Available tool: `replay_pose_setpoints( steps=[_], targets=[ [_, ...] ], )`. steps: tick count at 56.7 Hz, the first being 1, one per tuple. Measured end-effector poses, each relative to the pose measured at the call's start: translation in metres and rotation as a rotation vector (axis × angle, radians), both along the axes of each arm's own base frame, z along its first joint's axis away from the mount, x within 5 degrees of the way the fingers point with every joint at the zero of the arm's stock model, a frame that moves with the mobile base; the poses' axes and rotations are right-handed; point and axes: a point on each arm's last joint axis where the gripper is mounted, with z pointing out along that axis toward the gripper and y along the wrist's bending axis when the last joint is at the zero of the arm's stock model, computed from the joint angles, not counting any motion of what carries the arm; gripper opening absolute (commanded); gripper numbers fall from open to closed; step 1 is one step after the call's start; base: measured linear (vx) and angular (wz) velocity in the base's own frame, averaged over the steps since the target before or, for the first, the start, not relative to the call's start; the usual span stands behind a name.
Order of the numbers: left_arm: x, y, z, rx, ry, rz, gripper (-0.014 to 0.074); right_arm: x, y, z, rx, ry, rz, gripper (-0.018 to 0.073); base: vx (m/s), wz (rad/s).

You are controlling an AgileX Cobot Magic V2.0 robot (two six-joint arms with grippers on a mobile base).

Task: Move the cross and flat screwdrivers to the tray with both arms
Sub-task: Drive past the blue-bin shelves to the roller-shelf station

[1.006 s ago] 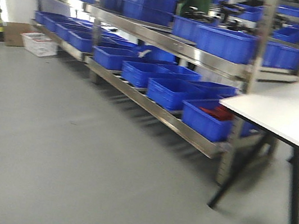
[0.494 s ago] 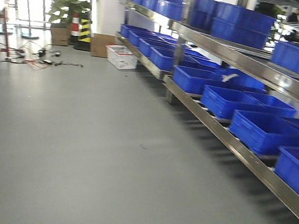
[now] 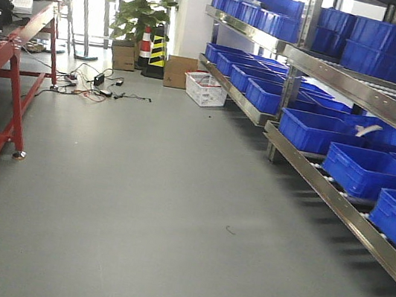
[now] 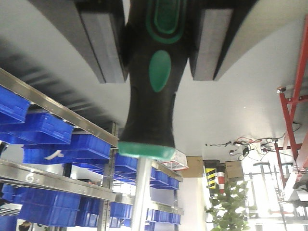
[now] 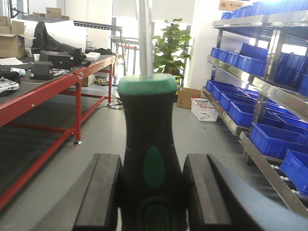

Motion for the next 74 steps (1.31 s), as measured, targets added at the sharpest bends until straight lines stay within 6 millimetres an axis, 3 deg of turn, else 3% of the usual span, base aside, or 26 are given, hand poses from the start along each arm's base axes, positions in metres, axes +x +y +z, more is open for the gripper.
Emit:
replay_pose_setpoints(
  steps=[46, 74],
  targets=[
    [0.0, 0.0, 0.0, 0.0, 0.0, 0.0, -0.0004, 0.0, 0.0, 0.0, 0.0, 0.0, 0.0, -0.0009, 0.6, 0.11],
    [0.0, 0.0, 0.0, 0.0, 0.0, 0.0, -0.0004, 0.0, 0.0, 0.0, 0.0, 0.0, 0.0, -0.0009, 0.56, -0.12]
  ],
)
